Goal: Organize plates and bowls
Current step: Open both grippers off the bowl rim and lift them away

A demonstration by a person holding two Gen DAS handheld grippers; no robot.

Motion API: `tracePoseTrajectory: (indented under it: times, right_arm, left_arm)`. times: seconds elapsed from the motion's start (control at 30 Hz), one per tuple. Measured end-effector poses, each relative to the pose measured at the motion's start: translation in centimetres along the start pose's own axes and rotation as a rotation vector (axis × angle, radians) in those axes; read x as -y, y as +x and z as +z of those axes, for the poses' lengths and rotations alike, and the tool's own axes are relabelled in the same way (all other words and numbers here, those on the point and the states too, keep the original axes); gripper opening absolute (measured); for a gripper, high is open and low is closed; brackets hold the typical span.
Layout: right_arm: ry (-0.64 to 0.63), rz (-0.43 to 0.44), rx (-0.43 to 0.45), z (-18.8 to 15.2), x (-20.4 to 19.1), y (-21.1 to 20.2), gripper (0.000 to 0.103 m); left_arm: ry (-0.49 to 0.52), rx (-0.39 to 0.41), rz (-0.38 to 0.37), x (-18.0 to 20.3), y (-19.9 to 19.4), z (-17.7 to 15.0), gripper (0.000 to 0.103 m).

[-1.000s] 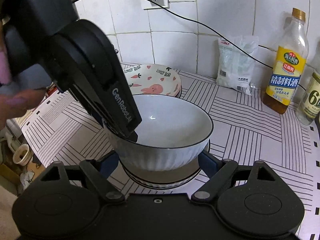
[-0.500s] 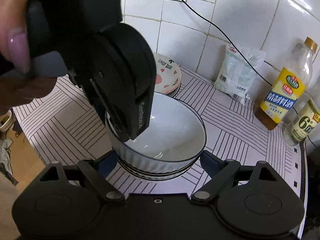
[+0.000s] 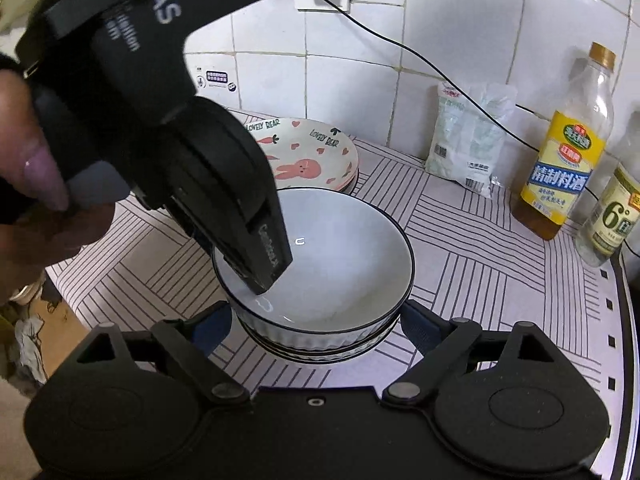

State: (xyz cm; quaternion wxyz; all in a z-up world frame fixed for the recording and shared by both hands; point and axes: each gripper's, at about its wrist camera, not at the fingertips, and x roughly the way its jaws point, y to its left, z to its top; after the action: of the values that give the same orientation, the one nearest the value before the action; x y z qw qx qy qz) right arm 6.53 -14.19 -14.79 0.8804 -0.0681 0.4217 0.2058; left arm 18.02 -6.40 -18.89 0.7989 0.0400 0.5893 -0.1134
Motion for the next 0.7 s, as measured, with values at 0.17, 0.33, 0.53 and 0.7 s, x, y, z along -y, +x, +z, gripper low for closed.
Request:
tracePoseTrajectory:
  times: [0.17, 0.33, 0.53, 0.7]
  right_arm:
    - [0.045, -0.029, 0.013, -0.3, -0.2, -0.9, 0.094]
    - [0.086, -0.042, 0.044, -0.9, -0.2, -2.0, 0.094]
    - [0.139, -0.037, 0.055, -2.5, 0.4, -3.1, 0.094]
    - [0.173, -0.058, 0.109, -3.7, -0.2, -4.2, 0.095]
  left_arm:
    - [-0.032, 0.038, -0.082, -1.7, -1.7, -0.5, 0.029]
    - [-0.085, 0.097, -0.133, -4.3, -4.0, -1.4, 0.034]
    - [-0.105, 0.144, -0.150, -6.9, -5.7, -3.0, 0.039]
    - [-0.115, 0.167, -0.172, -8.4, -6.1, -5.1, 0.041]
